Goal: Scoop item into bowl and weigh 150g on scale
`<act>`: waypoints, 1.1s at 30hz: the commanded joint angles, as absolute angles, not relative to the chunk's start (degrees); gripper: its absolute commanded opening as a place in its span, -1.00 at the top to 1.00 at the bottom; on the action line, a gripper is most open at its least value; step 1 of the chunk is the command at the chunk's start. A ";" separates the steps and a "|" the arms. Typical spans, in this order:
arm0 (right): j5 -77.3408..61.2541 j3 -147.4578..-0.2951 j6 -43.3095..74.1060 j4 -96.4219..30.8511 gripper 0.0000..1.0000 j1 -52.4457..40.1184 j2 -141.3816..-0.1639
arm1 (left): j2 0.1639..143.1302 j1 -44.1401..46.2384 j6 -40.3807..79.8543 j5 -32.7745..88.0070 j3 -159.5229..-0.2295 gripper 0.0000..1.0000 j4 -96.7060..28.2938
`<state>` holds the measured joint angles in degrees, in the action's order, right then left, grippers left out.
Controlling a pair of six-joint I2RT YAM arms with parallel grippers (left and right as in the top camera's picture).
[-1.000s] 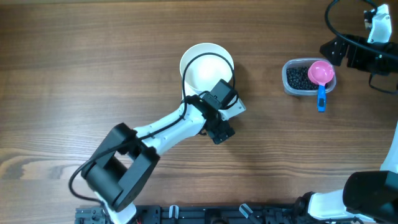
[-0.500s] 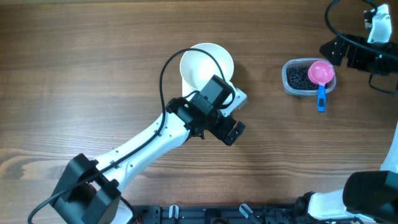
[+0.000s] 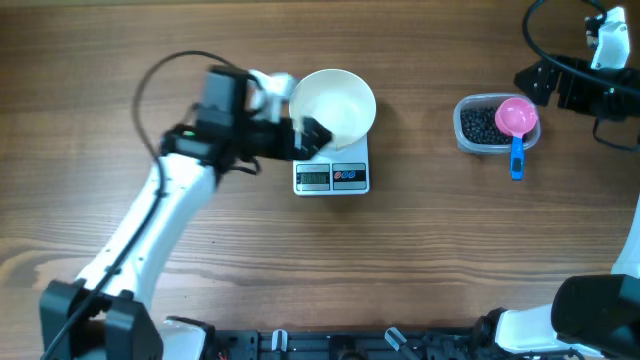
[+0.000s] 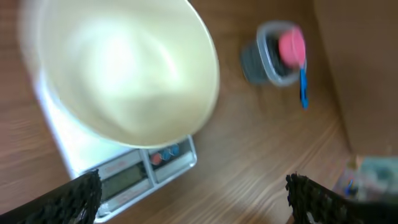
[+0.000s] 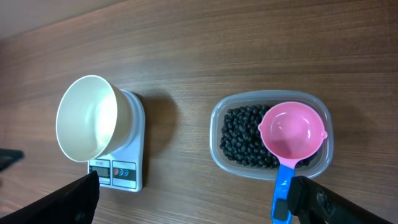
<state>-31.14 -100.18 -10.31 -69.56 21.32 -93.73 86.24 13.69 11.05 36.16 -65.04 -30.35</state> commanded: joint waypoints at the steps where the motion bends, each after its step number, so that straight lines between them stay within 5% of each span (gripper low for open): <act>1: -32.42 -99.81 -9.93 -69.43 -1.00 21.23 -94.30 | 84.73 6.68 13.15 39.99 -64.99 -1.00 -29.50; 14: -32.40 -99.81 -9.93 -69.43 -1.00 21.23 -94.30 | 84.84 3.25 11.11 35.24 -64.93 -1.00 -37.04; 22: -32.40 -99.81 -9.93 -69.43 -0.99 21.23 -94.30 | 84.86 17.45 1.63 26.50 -64.84 -1.00 -51.22; 33: -32.40 -99.81 -9.89 -69.43 -1.00 21.23 -94.30 | 90.15 42.09 -10.59 11.92 -64.84 -1.00 -48.27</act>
<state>-31.11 -100.18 -10.31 -69.56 21.32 -93.73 86.70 36.75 -4.47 20.58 -64.97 -50.85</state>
